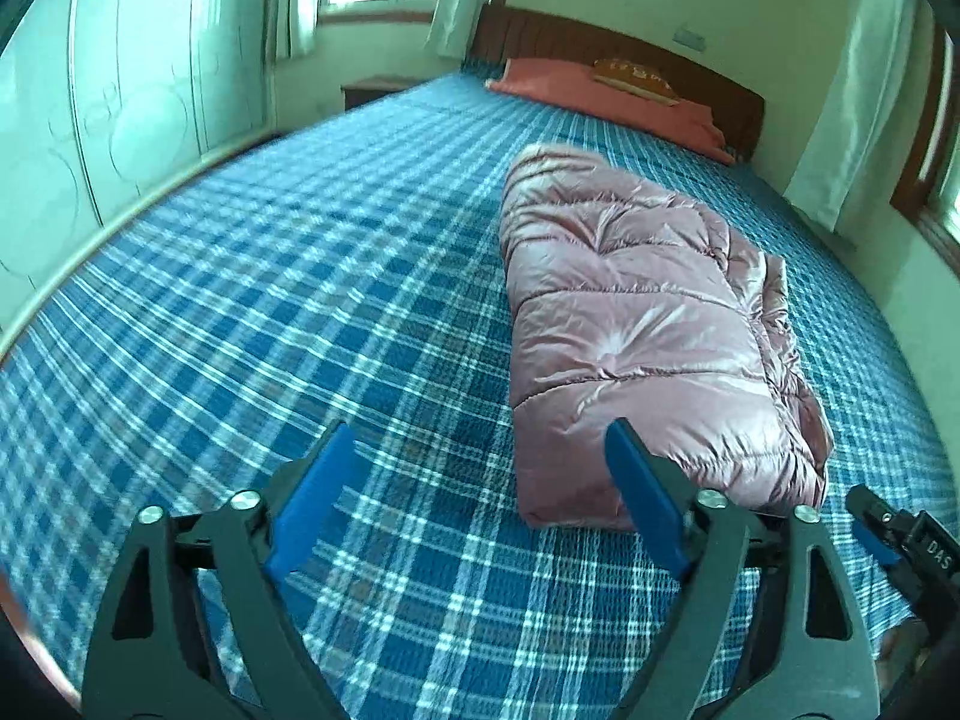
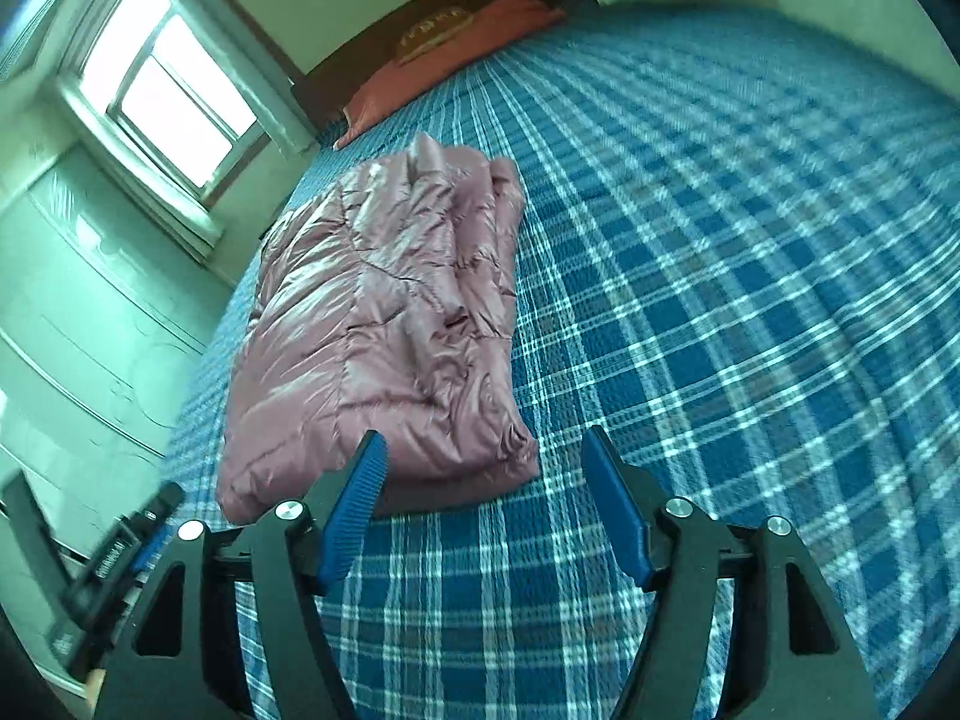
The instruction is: Fold large clothes
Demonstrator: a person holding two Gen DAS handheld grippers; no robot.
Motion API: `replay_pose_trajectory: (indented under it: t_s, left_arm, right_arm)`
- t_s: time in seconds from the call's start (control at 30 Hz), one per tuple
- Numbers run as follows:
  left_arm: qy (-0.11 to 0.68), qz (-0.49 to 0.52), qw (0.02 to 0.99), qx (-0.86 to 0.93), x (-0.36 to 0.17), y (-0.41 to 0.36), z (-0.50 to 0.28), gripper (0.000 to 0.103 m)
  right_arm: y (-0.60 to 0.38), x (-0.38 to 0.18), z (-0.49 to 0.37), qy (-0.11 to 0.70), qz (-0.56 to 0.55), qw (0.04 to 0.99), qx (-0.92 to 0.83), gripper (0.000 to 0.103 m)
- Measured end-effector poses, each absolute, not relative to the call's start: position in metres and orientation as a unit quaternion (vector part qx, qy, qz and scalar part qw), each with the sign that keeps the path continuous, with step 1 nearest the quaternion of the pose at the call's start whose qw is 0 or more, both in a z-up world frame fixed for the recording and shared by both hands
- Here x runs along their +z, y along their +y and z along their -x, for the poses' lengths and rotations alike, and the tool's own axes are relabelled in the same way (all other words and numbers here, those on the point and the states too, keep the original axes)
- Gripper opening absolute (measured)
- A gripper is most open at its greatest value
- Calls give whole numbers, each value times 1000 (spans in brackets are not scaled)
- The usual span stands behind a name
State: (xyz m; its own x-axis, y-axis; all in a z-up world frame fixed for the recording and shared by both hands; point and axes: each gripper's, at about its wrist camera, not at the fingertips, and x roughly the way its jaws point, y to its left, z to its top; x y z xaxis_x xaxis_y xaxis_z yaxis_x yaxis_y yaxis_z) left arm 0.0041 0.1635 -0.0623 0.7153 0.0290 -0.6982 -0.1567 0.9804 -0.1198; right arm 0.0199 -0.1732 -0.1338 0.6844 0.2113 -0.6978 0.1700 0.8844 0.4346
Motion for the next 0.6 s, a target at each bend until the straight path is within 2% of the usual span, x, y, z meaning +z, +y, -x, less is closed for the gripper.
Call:
replay_pose_trajectory:
  t_s: [0.37, 0.6]
  left_arm:
    - [352, 21, 933, 73, -33, 139, 33, 94]
    - [326, 27, 943, 61, -7, 136, 52, 95]
  right_arm:
    - [-142, -100, 21, 368, -135, 920, -27, 73]
    - [-125, -64, 42, 329, -89, 939, -36, 76]
